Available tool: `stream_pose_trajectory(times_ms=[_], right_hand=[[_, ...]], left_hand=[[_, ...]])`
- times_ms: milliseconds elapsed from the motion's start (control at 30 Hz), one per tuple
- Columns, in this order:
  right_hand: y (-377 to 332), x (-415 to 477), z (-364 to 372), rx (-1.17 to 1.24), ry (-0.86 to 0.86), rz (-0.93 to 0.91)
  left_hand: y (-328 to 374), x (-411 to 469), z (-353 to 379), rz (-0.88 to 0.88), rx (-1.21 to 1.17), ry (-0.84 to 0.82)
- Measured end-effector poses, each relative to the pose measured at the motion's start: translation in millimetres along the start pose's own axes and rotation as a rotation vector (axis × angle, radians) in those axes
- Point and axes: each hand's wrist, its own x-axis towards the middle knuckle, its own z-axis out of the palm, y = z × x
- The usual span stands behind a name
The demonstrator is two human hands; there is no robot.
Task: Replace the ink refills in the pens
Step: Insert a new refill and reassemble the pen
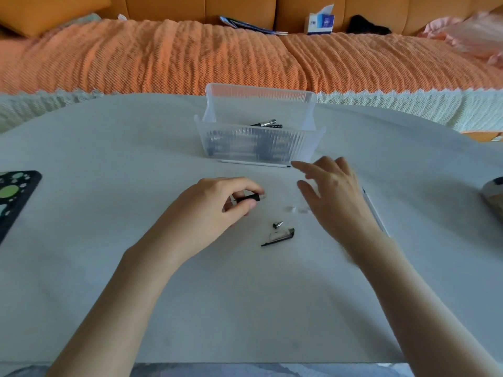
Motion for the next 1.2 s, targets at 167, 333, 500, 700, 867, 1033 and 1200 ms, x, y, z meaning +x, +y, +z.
stream_pose_trajectory(times_ms=[167, 333, 500, 700, 867, 1033, 1200], right_hand=[[-3, 6, 14, -0.149, -0.037, -0.039], [-1, 11, 18, -0.162, -0.034, -0.005], [2, 12, 18, -0.085, -0.008, 0.026], [1, 8, 14, 0.017, -0.009, -0.003], [-5, -4, -13, 0.516, -0.023, 0.161], [-1, -12, -20, 0.645, 0.021, 0.212], [-2, -12, -22, 0.682, 0.003, 0.216]], left_hand=[[-1, 0, 0, 0.008, 0.007, -0.010], [-3, 0, 1, 0.001, 0.009, -0.009], [-4, 2, 1, -0.010, 0.002, 0.003], [-5, 1, -2, -0.031, -0.073, 0.074], [-3, 4, -7, -0.081, -0.230, 0.207], [-3, 4, -13, -0.090, -0.293, 0.275], [-3, 1, -15, -0.072, -0.296, 0.266]])
